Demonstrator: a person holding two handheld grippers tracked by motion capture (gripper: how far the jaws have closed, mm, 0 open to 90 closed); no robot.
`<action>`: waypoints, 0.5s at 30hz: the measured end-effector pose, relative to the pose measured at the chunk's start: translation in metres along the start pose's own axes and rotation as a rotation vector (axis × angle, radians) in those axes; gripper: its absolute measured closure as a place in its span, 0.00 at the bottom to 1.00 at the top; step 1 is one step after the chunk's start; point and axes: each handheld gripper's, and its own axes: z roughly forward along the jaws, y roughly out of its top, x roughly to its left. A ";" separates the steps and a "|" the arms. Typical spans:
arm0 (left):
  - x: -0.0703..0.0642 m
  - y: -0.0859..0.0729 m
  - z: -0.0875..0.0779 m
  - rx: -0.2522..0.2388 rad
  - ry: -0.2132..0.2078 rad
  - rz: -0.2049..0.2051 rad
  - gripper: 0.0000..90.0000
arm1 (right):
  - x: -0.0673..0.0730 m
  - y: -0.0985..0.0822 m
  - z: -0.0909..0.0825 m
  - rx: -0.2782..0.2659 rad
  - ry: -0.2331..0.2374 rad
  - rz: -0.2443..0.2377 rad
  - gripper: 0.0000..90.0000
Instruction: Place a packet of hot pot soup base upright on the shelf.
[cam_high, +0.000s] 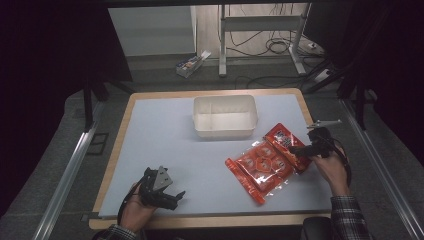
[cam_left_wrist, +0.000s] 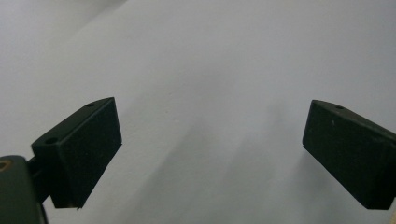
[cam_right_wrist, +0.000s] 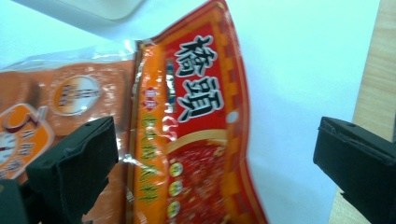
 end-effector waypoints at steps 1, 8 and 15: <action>0.000 0.000 0.000 -0.004 -0.002 -0.008 0.05 | -0.004 0.000 0.004 0.002 0.008 0.008 0.00; 0.000 0.000 0.001 0.007 -0.005 -0.002 0.05 | -0.014 -0.009 0.019 0.027 0.071 0.064 0.04; 0.000 -0.001 0.002 0.004 -0.009 -0.009 0.05 | -0.006 -0.008 0.033 0.066 0.071 -0.013 0.10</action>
